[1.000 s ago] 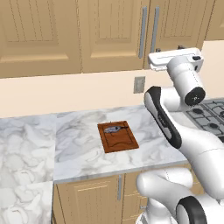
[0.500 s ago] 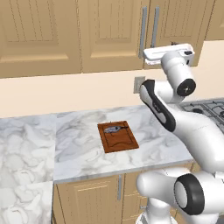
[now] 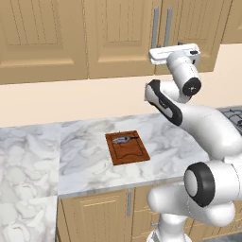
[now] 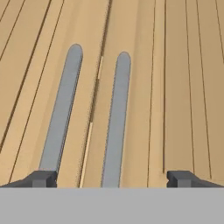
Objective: Open the cabinet, retrieve the rolling pin, and place it next to the meat on the cutting board to prepare for tenderizing.
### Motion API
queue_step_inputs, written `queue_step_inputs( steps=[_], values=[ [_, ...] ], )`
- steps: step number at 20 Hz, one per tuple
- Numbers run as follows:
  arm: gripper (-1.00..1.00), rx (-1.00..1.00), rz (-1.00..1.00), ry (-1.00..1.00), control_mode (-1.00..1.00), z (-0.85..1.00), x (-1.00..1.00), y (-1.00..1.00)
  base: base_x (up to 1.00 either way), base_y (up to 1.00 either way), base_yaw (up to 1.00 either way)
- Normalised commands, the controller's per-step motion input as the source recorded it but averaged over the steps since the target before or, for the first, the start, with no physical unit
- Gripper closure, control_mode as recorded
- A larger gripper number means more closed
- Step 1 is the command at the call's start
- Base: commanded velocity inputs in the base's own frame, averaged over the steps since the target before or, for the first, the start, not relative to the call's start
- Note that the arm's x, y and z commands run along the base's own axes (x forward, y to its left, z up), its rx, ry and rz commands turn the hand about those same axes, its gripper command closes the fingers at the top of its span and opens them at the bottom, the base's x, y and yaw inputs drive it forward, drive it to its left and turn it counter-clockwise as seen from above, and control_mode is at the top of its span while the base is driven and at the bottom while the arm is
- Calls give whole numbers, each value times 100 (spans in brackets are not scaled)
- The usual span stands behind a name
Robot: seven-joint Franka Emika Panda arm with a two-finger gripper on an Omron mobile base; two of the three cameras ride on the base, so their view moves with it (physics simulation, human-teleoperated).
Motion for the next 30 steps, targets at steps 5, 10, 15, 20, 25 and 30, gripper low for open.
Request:
queue_step_inputs(
  steps=[5,10,15,20,25,30],
  values=[
    [-100,0,2,1,-100,0,47,0,0,0,0],
    [-100,0,2,1,-100,0,47,0,0,0,0],
    [-100,0,3,1,-100,0,47,-2,0,0,0],
    [-100,2,3,0,-100,0,20,-26,0,0,0],
    [-100,0,2,0,-100,0,39,-14,0,0,0],
    [100,0,2,0,-100,-3,67,0,0,0,0]
  ],
)
